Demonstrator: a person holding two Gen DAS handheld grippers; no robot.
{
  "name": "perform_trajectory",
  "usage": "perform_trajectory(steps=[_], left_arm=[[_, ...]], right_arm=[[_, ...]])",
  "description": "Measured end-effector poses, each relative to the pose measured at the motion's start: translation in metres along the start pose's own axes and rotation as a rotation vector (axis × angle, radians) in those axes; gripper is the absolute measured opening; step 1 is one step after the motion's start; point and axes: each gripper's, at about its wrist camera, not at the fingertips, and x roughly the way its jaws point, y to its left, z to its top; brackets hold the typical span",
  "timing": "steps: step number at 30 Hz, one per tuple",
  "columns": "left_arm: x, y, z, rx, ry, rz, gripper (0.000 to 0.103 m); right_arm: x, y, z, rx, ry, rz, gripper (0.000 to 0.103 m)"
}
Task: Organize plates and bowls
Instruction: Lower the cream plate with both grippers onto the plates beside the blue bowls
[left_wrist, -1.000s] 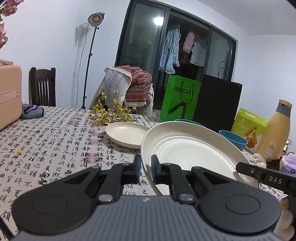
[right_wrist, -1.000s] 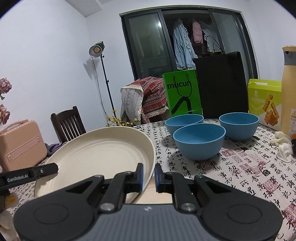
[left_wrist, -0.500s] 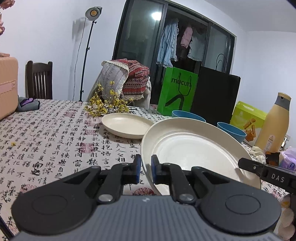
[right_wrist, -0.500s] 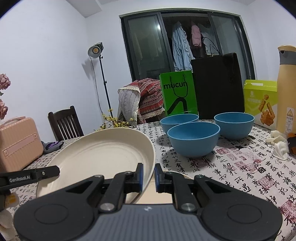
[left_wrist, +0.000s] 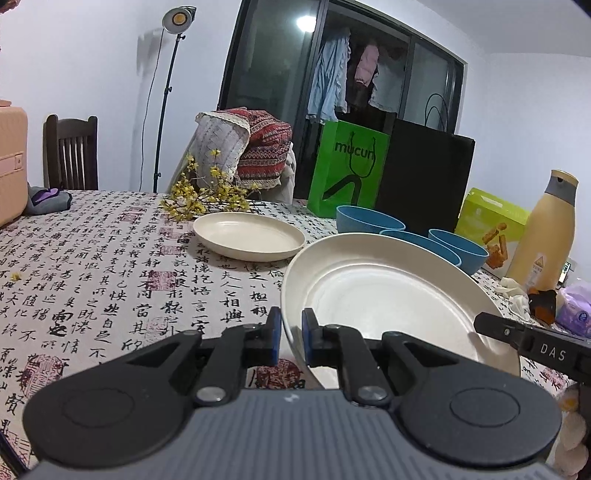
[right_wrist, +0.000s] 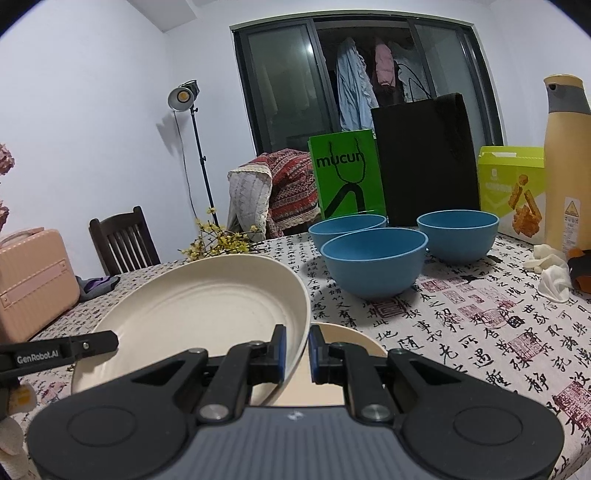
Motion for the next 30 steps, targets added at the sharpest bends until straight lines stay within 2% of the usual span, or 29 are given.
perform_trajectory(steps=[30], left_arm=[[0.025,-0.026,-0.015,0.019,0.052,-0.046,0.012]], right_arm=[[-0.005,-0.029,-0.014,0.007,0.009,-0.071,0.012]])
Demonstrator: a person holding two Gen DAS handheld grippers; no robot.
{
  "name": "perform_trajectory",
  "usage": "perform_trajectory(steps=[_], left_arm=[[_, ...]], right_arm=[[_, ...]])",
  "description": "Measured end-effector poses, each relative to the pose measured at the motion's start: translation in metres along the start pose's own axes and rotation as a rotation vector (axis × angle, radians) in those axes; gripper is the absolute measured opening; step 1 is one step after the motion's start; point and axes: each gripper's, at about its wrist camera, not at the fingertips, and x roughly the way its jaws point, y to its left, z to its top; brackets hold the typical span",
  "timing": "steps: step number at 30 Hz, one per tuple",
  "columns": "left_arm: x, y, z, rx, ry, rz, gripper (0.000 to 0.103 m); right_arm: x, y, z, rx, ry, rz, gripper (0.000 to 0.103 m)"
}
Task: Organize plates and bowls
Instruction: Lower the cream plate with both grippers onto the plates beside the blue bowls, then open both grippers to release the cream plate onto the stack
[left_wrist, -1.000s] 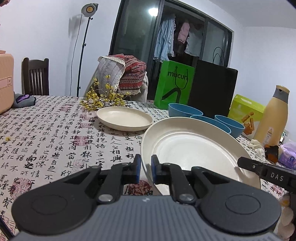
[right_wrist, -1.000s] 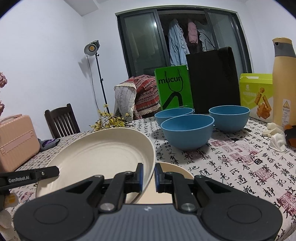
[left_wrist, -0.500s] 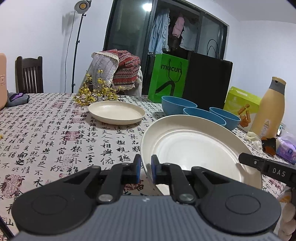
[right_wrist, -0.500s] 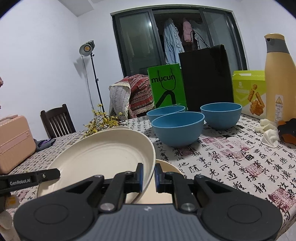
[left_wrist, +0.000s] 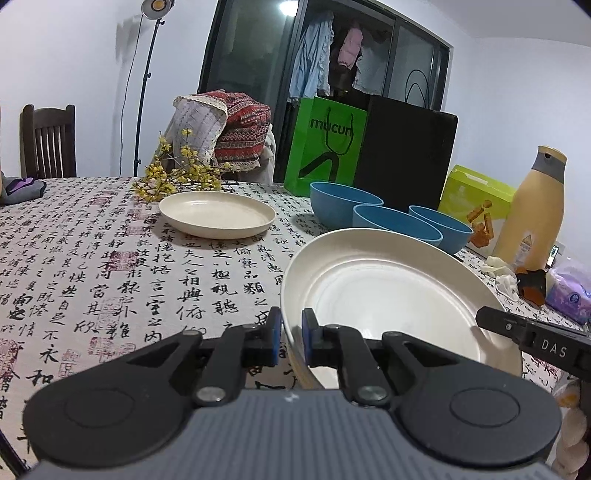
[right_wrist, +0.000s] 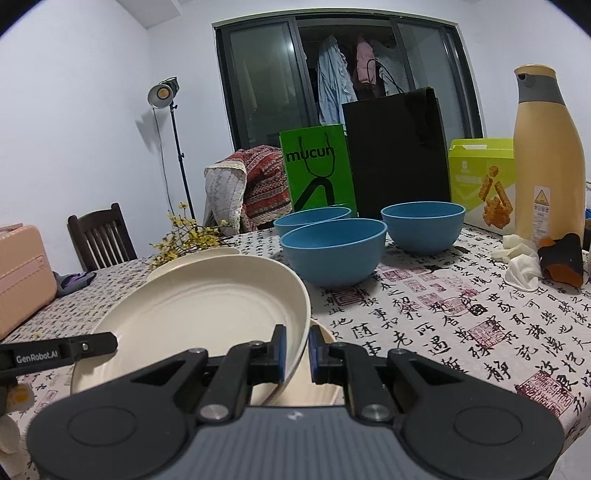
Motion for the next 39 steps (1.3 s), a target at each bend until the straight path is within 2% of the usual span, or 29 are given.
perform_trajectory(steps=[14,29,39], left_arm=[[0.016,-0.005,-0.005,0.007,0.040,-0.004,0.012],[0.022,-0.016,-0.009,0.080,0.048,0.036,0.012],[0.026,-0.016,-0.009,0.093,0.067,0.047,0.012]], right_arm=[[0.006,-0.003,-0.007,-0.022,-0.007,-0.039,0.012],[0.011,0.001,-0.015,-0.085,-0.010,-0.075,0.012],[0.017,0.006,-0.019,-0.148,-0.004,-0.099,0.012]])
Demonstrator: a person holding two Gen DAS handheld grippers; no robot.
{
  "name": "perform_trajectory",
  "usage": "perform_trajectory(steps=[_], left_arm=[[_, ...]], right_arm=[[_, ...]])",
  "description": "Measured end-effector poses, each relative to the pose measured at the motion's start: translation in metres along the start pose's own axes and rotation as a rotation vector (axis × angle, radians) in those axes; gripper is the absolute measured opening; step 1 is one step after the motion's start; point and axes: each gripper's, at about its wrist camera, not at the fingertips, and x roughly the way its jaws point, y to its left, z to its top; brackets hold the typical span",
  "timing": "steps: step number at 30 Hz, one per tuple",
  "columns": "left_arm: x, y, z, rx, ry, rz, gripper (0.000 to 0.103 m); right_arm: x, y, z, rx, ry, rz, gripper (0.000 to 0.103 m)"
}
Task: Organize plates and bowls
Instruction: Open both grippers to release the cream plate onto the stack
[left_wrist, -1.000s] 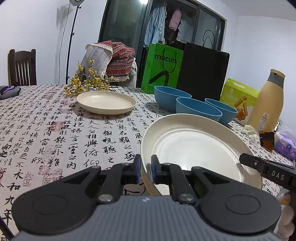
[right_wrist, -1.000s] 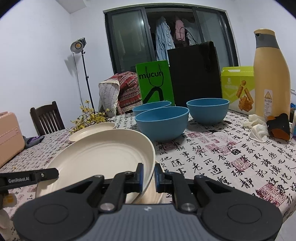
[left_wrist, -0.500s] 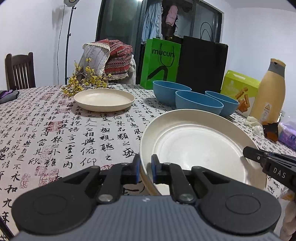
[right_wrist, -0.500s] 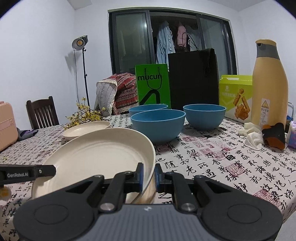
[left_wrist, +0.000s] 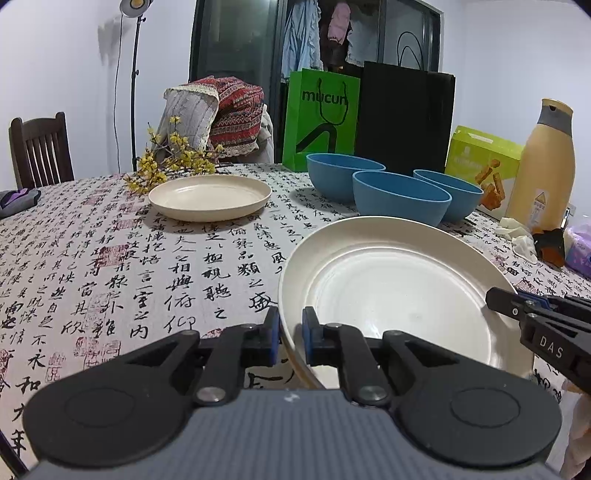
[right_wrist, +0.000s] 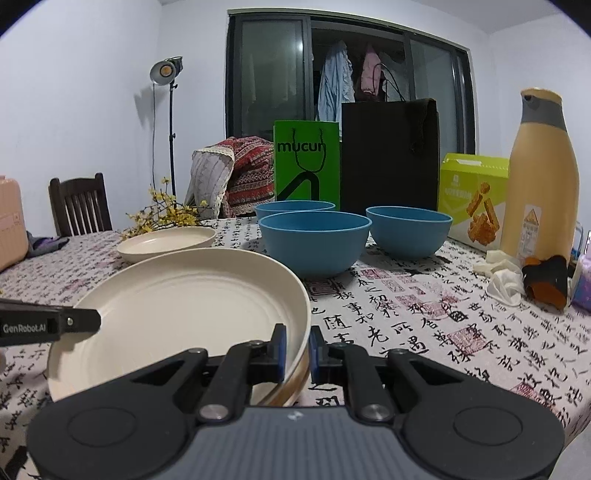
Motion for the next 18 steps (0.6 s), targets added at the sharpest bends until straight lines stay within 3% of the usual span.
perform_trajectory(steps=[6,11,14,16,17,18], left_arm=[[0.003,0.004,0.000,-0.024,0.029,-0.012,0.014],[-0.002,0.009,0.000,-0.039,0.000,-0.019,0.018],[-0.007,0.013,0.002,-0.056,-0.027,-0.015,0.044],[-0.013,0.016,0.004,-0.058,-0.057,-0.006,0.048],[-0.016,0.018,0.005,-0.059,-0.070,-0.004,0.053],[-0.018,0.020,0.006,-0.062,-0.081,-0.002,0.064]], right_arm=[[0.000,0.003,-0.001,-0.019,0.003,-0.004,0.017],[0.002,-0.009,0.001,0.043,0.011,0.032,0.021],[-0.002,-0.015,0.003,0.074,-0.016,0.057,0.038],[-0.006,-0.018,0.004,0.086,-0.047,0.063,0.060],[-0.007,-0.020,0.004,0.091,-0.060,0.066,0.064],[-0.008,-0.021,0.005,0.095,-0.071,0.069,0.070]])
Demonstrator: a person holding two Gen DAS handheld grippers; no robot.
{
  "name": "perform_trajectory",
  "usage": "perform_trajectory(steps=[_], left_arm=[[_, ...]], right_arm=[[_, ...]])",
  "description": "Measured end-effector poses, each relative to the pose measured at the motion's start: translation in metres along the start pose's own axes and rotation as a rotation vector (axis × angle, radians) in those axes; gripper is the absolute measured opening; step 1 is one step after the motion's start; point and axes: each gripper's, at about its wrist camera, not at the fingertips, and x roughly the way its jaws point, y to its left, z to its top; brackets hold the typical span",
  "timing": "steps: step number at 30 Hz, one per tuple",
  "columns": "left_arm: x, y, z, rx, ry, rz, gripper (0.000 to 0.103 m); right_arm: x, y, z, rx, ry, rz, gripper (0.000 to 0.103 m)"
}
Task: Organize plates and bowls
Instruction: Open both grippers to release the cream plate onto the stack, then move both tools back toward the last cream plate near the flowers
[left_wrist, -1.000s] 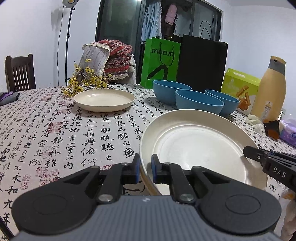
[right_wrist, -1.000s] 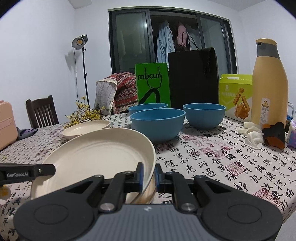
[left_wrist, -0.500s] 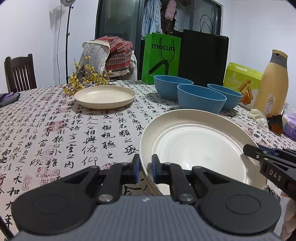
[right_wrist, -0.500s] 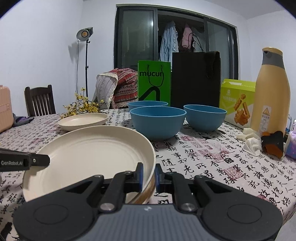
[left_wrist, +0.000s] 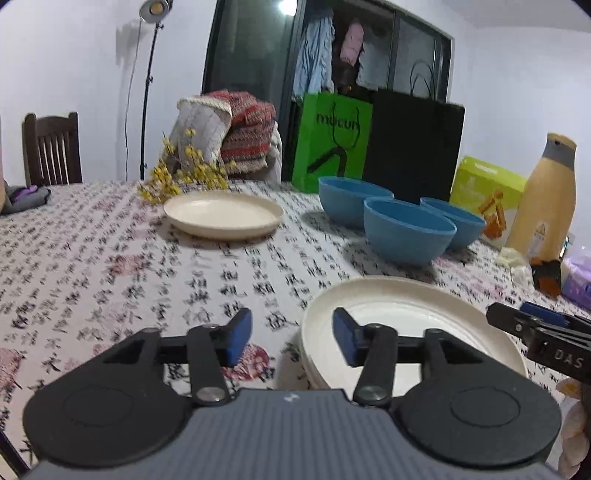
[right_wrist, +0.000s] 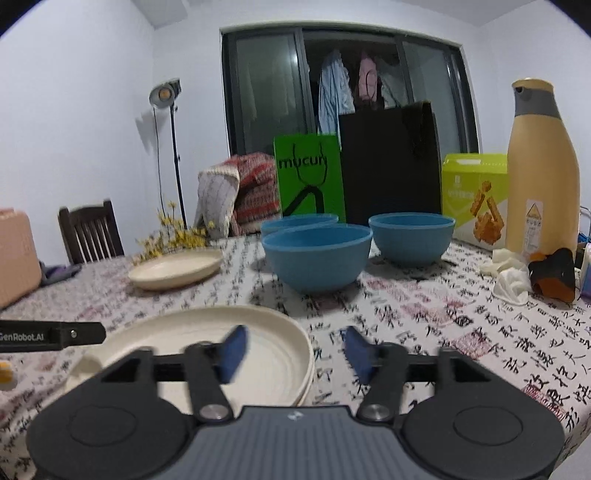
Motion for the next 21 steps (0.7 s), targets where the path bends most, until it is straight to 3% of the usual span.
perform_trajectory(steps=[1,3,4,7,21], left_arm=[[-0.003,0.002,0.001,-0.005,-0.014,0.007,0.071],[-0.009,0.006,0.002,-0.013,-0.051,0.027,0.100],[-0.012,0.008,0.002,-0.016,-0.076,0.040,0.103],[-0.021,0.011,0.003,-0.001,-0.127,0.061,0.103],[-0.029,0.040,0.018,-0.009,-0.188,0.150,0.103]], right_arm=[[-0.001,-0.001,0.001,0.004,-0.008,0.002,0.078],[-0.001,-0.005,0.002,0.018,-0.018,0.005,0.092],[-0.001,-0.006,0.002,0.024,-0.024,0.009,0.094],[0.001,-0.010,0.003,0.028,-0.029,0.003,0.103],[0.010,-0.019,0.024,-0.021,-0.107,-0.013,0.103]])
